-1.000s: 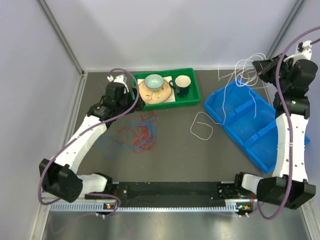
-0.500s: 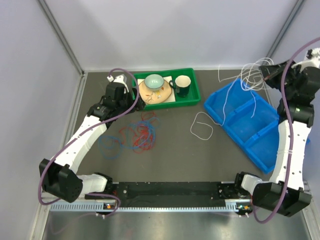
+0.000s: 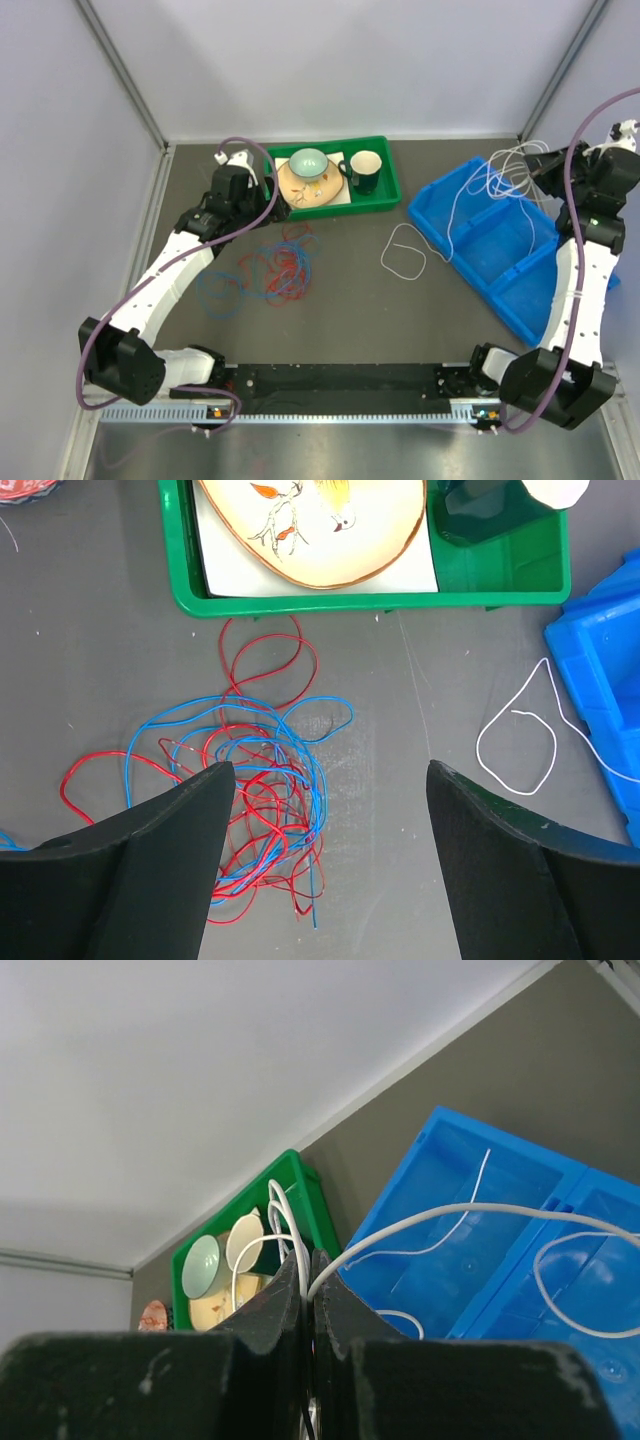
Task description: Untangle the cables
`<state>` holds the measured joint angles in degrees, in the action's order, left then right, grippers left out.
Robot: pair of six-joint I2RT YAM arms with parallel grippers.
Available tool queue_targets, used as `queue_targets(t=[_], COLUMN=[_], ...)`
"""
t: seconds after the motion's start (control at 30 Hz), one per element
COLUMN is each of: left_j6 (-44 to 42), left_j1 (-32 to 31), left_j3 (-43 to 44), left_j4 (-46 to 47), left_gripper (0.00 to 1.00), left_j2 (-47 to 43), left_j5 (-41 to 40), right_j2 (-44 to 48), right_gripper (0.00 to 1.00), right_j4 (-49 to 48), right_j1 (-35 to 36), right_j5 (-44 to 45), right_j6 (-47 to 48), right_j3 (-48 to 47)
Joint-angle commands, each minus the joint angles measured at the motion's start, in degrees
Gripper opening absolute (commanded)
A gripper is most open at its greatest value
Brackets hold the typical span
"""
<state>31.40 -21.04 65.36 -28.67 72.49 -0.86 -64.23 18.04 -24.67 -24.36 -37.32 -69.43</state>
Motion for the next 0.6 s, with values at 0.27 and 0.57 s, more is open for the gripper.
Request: queue_targets(t=[0.27,0.57], left_j6=[0.42,-0.02], left_j1=[0.3,0.3], left_j3=[-1.91,-2.61], left_j4=[3.26,2.47], left_gripper=[0.82,0.82], left_j2=[-1.3,-2.09], left_j5=[2.62,1.48], right_j2=[-10.91,-26.03], right_gripper=[0.0,0.0], right_j4=[4.19,5.6], right_j1=[9.01,16.49], right_j5=[15.12,27.96], right_j6=[8.66,13.59], right_j3=[-7.38,-12.74])
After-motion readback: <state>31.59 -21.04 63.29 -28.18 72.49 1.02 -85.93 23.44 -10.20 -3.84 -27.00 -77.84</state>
